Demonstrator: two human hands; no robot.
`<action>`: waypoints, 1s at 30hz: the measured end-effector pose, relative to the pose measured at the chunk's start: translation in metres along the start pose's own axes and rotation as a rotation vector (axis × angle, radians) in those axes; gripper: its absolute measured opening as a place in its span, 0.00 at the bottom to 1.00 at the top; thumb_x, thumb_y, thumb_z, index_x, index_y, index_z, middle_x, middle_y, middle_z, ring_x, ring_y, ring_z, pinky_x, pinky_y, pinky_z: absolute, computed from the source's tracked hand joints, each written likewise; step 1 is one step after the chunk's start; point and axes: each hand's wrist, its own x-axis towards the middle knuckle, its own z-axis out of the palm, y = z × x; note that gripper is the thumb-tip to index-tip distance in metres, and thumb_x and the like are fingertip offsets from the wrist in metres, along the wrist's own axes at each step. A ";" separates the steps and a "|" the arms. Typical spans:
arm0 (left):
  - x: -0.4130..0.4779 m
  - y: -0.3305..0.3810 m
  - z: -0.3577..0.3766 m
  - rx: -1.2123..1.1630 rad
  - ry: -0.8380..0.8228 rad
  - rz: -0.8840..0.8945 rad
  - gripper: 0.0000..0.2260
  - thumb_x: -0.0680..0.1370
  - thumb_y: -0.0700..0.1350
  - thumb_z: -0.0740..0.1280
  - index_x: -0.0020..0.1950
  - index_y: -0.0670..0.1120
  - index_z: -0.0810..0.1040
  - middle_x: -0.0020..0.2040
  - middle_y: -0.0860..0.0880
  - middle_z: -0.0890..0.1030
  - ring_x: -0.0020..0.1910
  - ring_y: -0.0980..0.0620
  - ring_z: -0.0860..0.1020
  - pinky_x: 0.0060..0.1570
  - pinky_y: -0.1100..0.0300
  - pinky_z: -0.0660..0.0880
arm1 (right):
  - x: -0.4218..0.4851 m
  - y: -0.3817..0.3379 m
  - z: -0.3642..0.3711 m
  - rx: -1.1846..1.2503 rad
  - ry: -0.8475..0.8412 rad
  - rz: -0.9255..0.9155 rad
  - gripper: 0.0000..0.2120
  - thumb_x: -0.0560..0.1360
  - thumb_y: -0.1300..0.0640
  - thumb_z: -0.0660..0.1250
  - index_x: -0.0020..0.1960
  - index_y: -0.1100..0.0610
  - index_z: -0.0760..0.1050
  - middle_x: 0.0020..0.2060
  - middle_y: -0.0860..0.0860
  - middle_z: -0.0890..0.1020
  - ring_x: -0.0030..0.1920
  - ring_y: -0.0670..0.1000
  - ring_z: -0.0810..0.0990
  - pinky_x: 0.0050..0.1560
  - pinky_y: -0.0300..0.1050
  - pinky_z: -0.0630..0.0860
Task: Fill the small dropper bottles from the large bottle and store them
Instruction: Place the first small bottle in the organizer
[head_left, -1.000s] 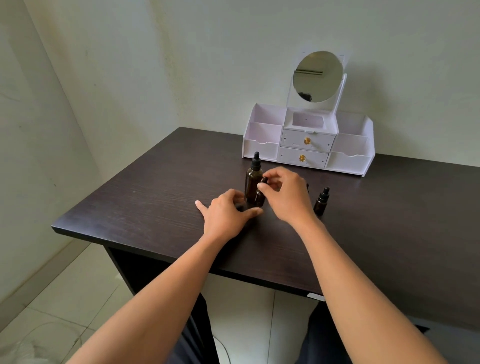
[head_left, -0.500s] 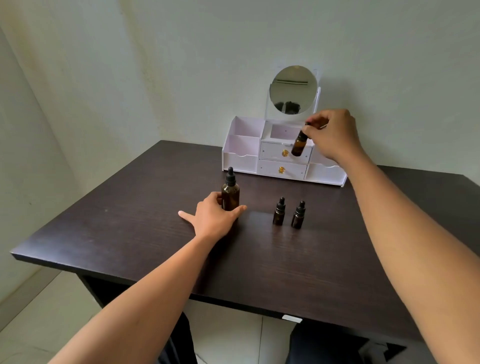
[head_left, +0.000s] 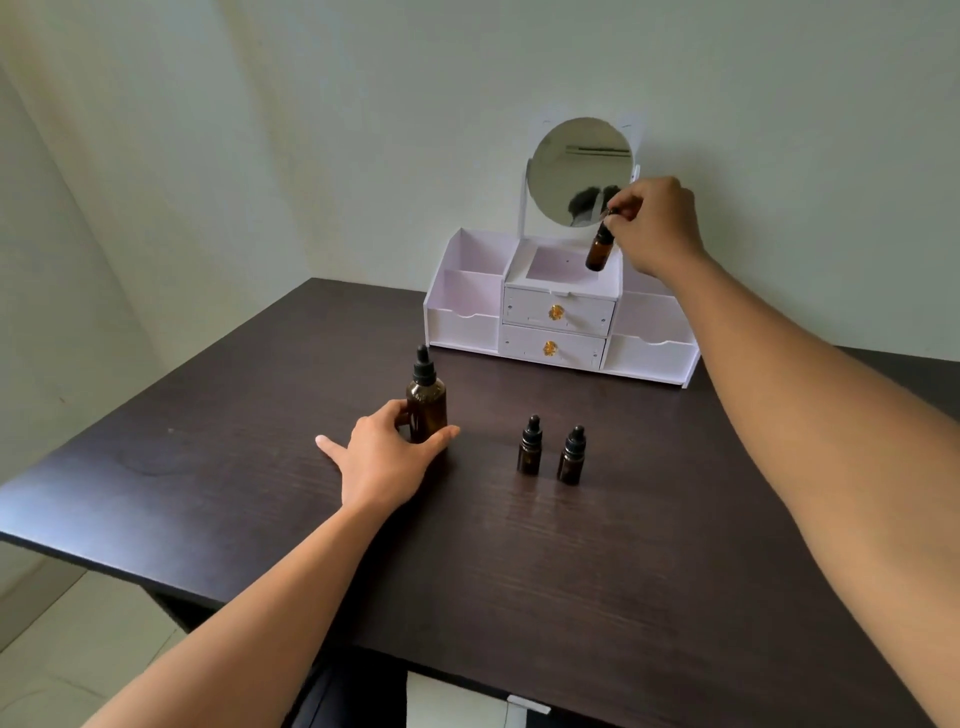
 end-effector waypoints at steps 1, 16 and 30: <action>0.001 0.000 0.001 0.006 0.003 0.000 0.20 0.69 0.69 0.71 0.54 0.60 0.76 0.48 0.61 0.77 0.60 0.50 0.77 0.73 0.33 0.36 | 0.004 0.003 0.004 -0.006 -0.009 -0.009 0.09 0.75 0.65 0.69 0.54 0.61 0.83 0.52 0.56 0.84 0.47 0.49 0.78 0.50 0.37 0.72; 0.006 0.001 0.004 0.045 0.030 0.008 0.21 0.68 0.70 0.70 0.55 0.61 0.76 0.48 0.59 0.76 0.61 0.51 0.76 0.73 0.35 0.35 | 0.027 0.031 0.038 -0.093 -0.143 -0.034 0.09 0.76 0.64 0.70 0.56 0.62 0.82 0.53 0.58 0.84 0.52 0.55 0.82 0.53 0.40 0.73; 0.008 -0.006 0.009 0.018 0.031 0.024 0.22 0.67 0.72 0.69 0.55 0.62 0.76 0.49 0.57 0.79 0.60 0.55 0.75 0.73 0.36 0.33 | 0.022 0.038 0.051 -0.219 -0.297 0.063 0.08 0.74 0.67 0.66 0.49 0.64 0.84 0.50 0.62 0.84 0.51 0.61 0.83 0.56 0.54 0.81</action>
